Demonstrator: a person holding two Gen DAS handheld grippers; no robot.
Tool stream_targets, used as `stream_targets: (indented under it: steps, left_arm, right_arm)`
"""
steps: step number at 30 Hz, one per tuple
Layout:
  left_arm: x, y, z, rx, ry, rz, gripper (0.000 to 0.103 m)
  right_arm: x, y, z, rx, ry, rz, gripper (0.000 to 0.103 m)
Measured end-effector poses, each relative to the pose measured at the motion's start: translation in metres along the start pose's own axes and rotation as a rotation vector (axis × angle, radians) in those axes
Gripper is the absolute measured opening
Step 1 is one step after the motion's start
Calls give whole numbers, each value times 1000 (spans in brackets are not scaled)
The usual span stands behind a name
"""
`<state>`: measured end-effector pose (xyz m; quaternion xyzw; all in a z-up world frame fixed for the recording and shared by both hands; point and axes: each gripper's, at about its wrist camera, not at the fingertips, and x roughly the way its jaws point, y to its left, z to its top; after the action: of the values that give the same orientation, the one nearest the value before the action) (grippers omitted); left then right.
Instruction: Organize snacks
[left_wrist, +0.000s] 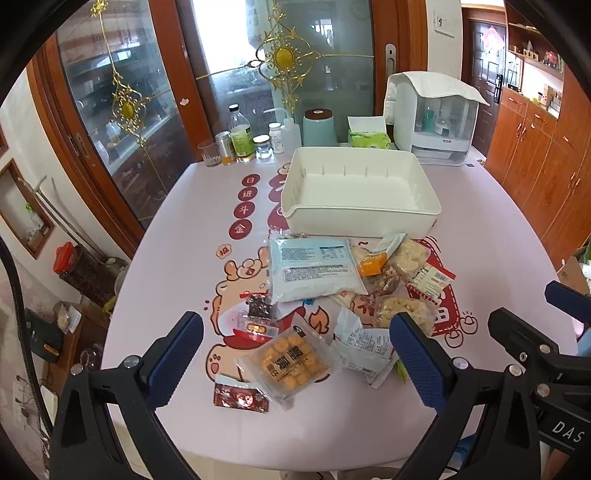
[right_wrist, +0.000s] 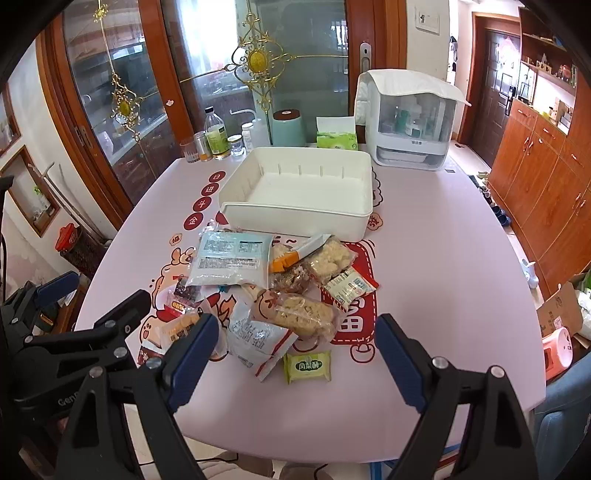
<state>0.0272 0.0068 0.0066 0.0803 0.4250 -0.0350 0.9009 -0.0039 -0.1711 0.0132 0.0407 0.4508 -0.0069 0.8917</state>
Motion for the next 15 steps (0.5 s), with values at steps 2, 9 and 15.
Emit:
stream_targets:
  steps: [2,9,15]
  left_arm:
    - [-1,0,2,4,-10,3,100]
    - [3,6,5,-9,3,-65,100]
    - [0,7,9,-15,-8,-78,100]
  right_arm:
    - [0,1,2,-1,-2,0,87]
    - [-6,3,7,-19,-27,-9,87]
    - [-11,6,14,-47,-55,-6,87]
